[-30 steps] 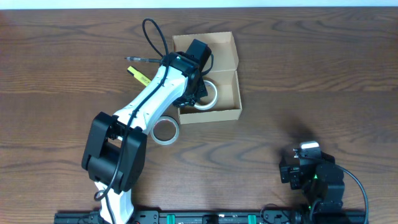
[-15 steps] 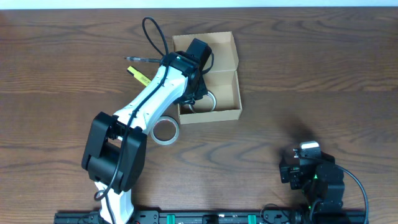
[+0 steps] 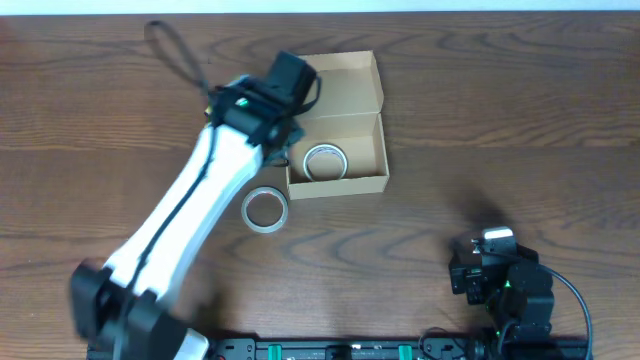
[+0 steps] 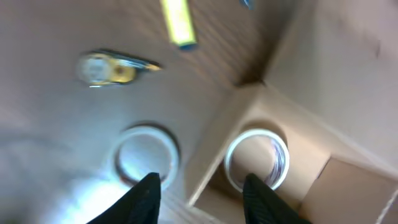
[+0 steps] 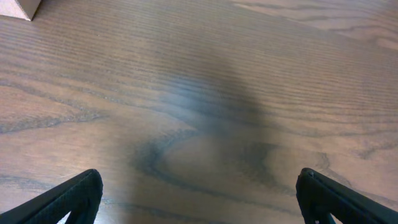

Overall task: Pack container
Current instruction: 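Open the left gripper to release the tape roll in the box, then move the left gripper to the clear tape ring and grasp its rim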

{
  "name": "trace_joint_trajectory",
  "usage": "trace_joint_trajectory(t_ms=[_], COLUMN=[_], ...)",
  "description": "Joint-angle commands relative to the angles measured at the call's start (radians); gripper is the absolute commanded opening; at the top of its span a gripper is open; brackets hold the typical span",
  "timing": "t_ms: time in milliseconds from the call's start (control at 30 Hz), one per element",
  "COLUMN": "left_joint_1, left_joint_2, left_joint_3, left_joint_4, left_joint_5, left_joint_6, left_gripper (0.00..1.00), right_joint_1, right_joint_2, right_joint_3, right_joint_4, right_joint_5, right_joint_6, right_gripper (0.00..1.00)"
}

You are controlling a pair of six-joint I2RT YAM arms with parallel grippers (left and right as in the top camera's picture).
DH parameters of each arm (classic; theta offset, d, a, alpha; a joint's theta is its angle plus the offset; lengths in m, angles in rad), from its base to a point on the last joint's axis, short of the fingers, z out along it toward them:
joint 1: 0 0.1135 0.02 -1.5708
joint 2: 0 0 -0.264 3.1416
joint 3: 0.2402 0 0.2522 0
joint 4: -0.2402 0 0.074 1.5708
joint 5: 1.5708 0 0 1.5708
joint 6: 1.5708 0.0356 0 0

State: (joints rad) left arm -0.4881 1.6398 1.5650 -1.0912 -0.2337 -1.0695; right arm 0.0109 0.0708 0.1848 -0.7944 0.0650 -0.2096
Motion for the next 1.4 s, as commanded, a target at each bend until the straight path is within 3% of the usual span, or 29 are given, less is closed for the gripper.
trace_joint_trajectory(t_ms=[0,267,467,867,1367], left_joint_1=[0.004,0.003,0.003,0.004,0.004], left_joint_2=[-0.069,-0.261,-0.300,-0.299,-0.179], left_joint_3=[-0.049,-0.404,-0.606,-0.868,-0.883], left_joint_4=[-0.022,0.091,0.187,0.475,0.537], left_joint_5=[-0.124,-0.049,0.043,0.171,0.182], left_joint_6=[-0.200,-0.434,-0.609,-0.712,-0.712], left_gripper=[0.45,0.43,0.42,0.42,0.47], right_joint_1=[0.008,0.008,0.008,0.008,0.008], right_joint_2=[-0.007,-0.007,-0.007,-0.007,-0.007], right_joint_3=[-0.010,-0.010,-0.010,-0.010,-0.010], right_joint_4=[0.000,0.000,0.000,0.000,0.000], right_joint_5=[0.006,0.006,0.006,0.006,0.006], right_joint_6=[0.018,0.018,0.018,0.018,0.018], right_gripper=[0.99,0.99,0.99,0.99,0.99])
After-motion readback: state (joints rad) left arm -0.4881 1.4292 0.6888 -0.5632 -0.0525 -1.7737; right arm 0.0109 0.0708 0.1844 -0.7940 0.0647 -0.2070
